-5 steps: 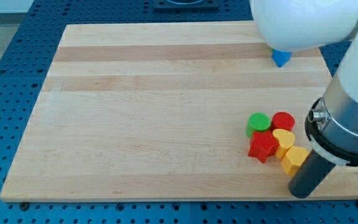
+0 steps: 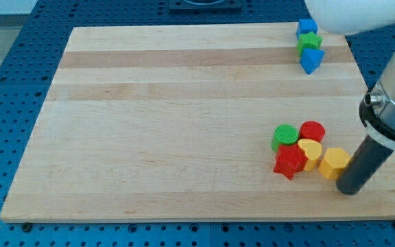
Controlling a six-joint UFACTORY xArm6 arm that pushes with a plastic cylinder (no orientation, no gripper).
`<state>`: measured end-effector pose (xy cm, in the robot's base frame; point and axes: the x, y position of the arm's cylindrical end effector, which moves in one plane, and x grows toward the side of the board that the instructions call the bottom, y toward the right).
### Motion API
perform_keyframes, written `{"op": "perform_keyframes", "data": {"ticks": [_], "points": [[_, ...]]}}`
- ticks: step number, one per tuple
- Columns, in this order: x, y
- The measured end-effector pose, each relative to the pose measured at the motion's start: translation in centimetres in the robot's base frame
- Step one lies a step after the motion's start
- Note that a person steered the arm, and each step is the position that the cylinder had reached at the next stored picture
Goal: Slide the yellow hexagon up
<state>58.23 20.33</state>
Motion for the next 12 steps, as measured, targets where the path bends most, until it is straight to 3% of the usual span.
{"op": "perform_keyframes", "data": {"ticks": [7,10,12], "points": [[-6.9,-3.9],[-5.6,-0.6],[-7.1,-0.5]]}}
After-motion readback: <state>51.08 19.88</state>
